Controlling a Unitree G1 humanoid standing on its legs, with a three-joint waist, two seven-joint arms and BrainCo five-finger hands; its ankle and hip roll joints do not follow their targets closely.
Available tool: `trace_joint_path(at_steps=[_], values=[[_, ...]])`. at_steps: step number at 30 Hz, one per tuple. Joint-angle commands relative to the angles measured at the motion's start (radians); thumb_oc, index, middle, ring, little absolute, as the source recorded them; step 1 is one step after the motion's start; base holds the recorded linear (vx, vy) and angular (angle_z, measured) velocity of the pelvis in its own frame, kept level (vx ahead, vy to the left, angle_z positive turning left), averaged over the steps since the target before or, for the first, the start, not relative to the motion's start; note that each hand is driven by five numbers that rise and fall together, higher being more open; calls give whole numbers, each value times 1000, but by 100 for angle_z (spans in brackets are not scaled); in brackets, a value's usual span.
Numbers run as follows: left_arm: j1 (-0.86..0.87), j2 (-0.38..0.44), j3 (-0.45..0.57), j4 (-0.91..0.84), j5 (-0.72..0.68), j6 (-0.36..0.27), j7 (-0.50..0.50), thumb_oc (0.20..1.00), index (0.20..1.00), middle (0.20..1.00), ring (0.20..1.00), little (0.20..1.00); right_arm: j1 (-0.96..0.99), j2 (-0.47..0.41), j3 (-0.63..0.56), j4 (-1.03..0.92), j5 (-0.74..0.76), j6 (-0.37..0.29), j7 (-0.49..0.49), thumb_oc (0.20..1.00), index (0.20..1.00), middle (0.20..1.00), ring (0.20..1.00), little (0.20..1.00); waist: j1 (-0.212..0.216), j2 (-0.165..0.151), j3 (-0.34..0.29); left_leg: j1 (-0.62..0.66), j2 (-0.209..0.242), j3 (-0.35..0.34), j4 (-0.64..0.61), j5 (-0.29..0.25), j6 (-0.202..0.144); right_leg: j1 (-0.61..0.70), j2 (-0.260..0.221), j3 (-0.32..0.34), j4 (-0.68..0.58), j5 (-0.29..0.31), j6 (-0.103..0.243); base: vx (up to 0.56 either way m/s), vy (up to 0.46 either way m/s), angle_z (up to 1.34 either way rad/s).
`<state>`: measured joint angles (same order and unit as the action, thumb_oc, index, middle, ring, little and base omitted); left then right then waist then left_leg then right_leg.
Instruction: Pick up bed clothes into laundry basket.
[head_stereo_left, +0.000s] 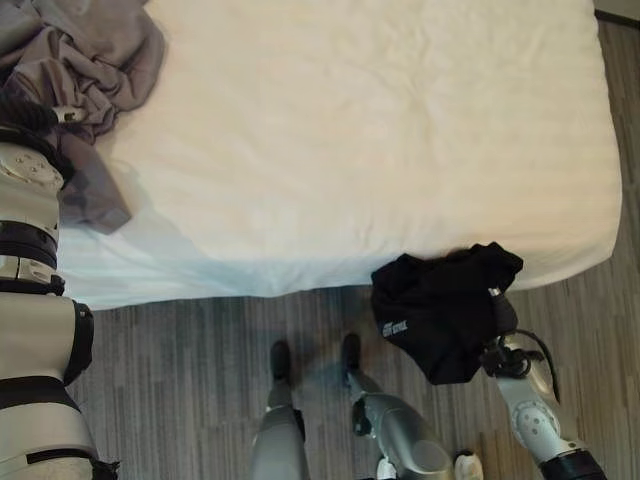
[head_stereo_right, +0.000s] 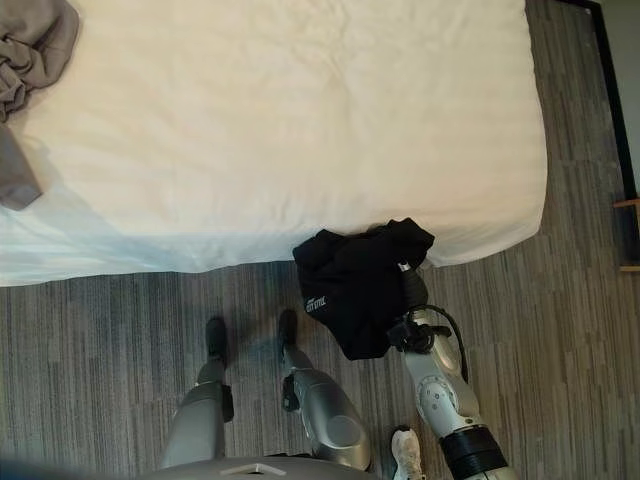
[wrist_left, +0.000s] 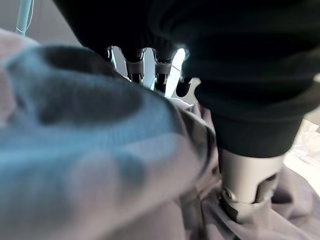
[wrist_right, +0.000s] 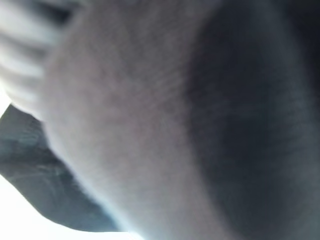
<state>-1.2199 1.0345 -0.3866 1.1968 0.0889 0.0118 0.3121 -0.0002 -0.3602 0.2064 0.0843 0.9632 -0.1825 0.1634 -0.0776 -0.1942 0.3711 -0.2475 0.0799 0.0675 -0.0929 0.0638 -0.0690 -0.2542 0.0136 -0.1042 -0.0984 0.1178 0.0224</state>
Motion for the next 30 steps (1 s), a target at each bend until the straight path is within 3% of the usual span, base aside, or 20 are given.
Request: trace_joint_path(at_steps=[1,5,6,7,9,10,11,12,13,17,19,20,22,24,26,27,29,30], values=[[-77,80,-70,45,40,-2,30,1000,1000,1000,1000,1000,25,-7,-40,-49,46,-47,48,200,200,200,200,200,18,-5,-48,-36,34,-15,6,39,-12,41,-117,-19,37,-23,177,2,-8,4],[-64,82,-130,54,111,14,-24,1000,1000,1000,1000,1000,24,-20,-23,-45,50,-46,58,200,200,200,200,200,21,-24,-31,-56,40,-23,6,47,-12,23,-110,-28,40,-15,179,0,0,0],[-42,87,-168,77,166,22,-102,1000,1000,1000,1000,1000,22,-23,-27,-46,45,-41,58,200,200,200,200,200,23,-32,-22,-64,42,-27,6,51,-12,18,-106,-29,39,-10,179,-14,-12,3],[-44,87,-170,78,166,22,-102,1000,1000,1000,1000,1000,21,-22,-27,-46,45,-41,58,200,200,200,200,200,24,-33,-23,-65,42,-27,6,51,-12,18,-106,-29,39,-10,179,-16,-18,4],[-10,76,-208,100,235,32,-200,1000,1000,1000,1000,1000,22,-19,-31,-36,43,-30,64,200,200,200,200,200,26,-39,-15,-66,45,-29,6,52,-11,15,-103,-30,36,-7,180,-8,-2,6],[47,63,-256,129,346,25,-320,956,956,956,956,956,33,-16,-34,-38,40,-21,72,200,200,200,200,200,28,-48,-11,-59,49,-24,6,45,-11,20,-99,-25,36,-11,180,-14,6,6],[47,63,-257,129,346,24,-320,793,793,793,793,793,33,-16,-35,-38,40,-21,72,200,200,200,200,200,28,-48,-12,-62,48,-25,6,48,-11,17,-100,-26,36,-9,180,0,0,0],[72,59,-259,131,389,29,-330,200,200,200,200,200,40,-16,-31,-34,37,-13,81,200,200,200,200,200,29,-51,-12,-59,48,-22,6,45,-11,17,-99,-23,37,-10,180,-24,6,-6],[124,18,-275,114,474,34,-377,200,200,200,200,200,49,-18,-29,-41,40,-9,90,200,200,200,200,200,29,-60,-11,-55,50,-18,6,41,-11,16,-98,-22,39,-14,179,-26,3,-10],[215,-43,-216,10,469,37,-356,200,200,200,200,200,53,-23,-38,-51,45,-13,95,200,200,200,200,200,37,-56,-4,-47,47,-17,6,37,-10,20,-99,-20,44,-22,175,-17,-6,-9],[464,-72,11,-178,279,26,-327,200,200,200,200,200,58,-21,-79,-62,47,-17,83,200,200,200,200,200,61,-25,-2,-31,38,-17,6,33,-7,32,-106,-25,54,-36,169,10,41,-10],[639,-120,140,-314,144,-1,-312,200,200,200,200,200,63,-18,-117,-59,23,-17,68,200,200,200,200,200,75,7,-13,-11,30,-18,6,28,-4,46,-115,-28,64,-48,162,41,57,-8],[906,-236,295,-566,-52,-47,-300,200,200,200,200,200,70,9,-190,-61,-5,-24,39,200,200,200,200,200,94,57,-35,25,11,-20,6,15,3,77,-127,-33,79,-75,152,71,81,6],[1109,-385,352,-745,-260,-91,-346,200,200,200,200,200,55,30,-240,-54,-57,-23,1,200,200,200,200,200,104,108,-85,58,-11,-27,6,14,9,109,-143,-39,92,-93,145,93,92,14],[1155,-418,360,-807,-301,-90,-347,200,200,200,200,200,57,30,-255,-56,-72,-18,-8,200,200,200,200,200,104,124,-103,74,-16,-29,6,11,10,126,-148,-43,95,-102,143,72,25,25],[1259,-476,390,-945,-421,-112,-356,200,200,200,200,200,53,32,-282,-32,-105,-19,-21,200,200,200,200,200,116,151,-133,112,-26,-34,6,4,12,173,-160,-56,98,-119,140,58,-25,46],[1292,-497,391,-982,-457,-110,-371,200,200,200,200,200,56,29,-290,-40,-130,-12,-28,200,200,200,200,200,116,161,-153,121,-30,-39,6,6,14,186,-161,-58,96,-120,136,68,-20,34],[1337,-549,401,-1054,-531,-114,-379,200,200,200,200,200,51,28,-300,-31,-162,-11,-35,200,200,200,200,200,123,182,-190,152,-37,-48,8,1,15,221,-165,-65,94,-133,134,73,-50,17]])
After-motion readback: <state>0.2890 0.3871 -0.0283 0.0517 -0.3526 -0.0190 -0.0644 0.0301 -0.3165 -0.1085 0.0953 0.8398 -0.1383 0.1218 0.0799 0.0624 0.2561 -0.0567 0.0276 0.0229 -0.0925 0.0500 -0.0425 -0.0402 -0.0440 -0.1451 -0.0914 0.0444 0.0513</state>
